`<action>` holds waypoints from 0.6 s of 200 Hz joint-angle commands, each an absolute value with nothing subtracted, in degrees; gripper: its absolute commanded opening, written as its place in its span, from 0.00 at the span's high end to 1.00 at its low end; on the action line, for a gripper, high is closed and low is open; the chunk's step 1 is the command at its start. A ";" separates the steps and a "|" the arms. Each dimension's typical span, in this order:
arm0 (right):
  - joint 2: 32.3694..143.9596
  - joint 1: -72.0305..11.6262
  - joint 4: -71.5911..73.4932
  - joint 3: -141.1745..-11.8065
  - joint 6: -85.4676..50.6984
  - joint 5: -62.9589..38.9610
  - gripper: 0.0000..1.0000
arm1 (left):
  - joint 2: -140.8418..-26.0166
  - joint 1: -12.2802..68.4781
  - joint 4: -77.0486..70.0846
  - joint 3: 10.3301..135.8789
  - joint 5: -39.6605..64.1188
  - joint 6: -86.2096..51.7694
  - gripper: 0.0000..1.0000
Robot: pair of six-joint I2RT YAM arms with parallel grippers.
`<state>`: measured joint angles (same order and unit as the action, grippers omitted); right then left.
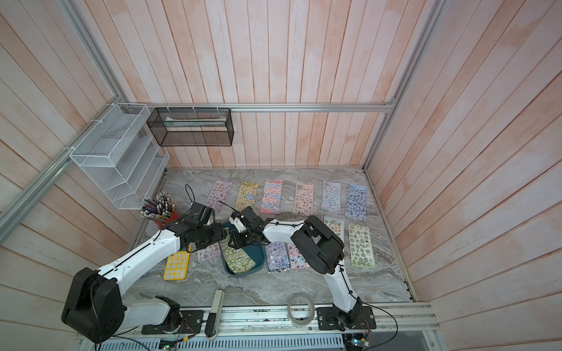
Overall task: Take the stickers out of the storage box
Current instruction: Pick up the sticker from the storage box.
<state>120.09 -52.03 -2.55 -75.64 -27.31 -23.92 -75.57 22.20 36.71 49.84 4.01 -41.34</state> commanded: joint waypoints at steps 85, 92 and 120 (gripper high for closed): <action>121.65 -51.48 -5.89 -72.77 -28.87 -23.78 0.60 | -79.23 21.07 37.05 53.04 3.56 -38.80 0.94; 121.56 -51.50 -5.81 -72.77 -28.92 -23.65 0.60 | -79.64 21.08 37.00 53.09 3.68 -38.76 0.97; 120.92 -51.50 -5.71 -72.77 -28.83 -23.21 0.60 | -80.34 21.09 36.83 53.39 4.82 -38.50 1.00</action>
<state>120.09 -51.59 -1.17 -74.91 -28.49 -25.10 -79.35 21.21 37.30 52.05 4.21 -39.20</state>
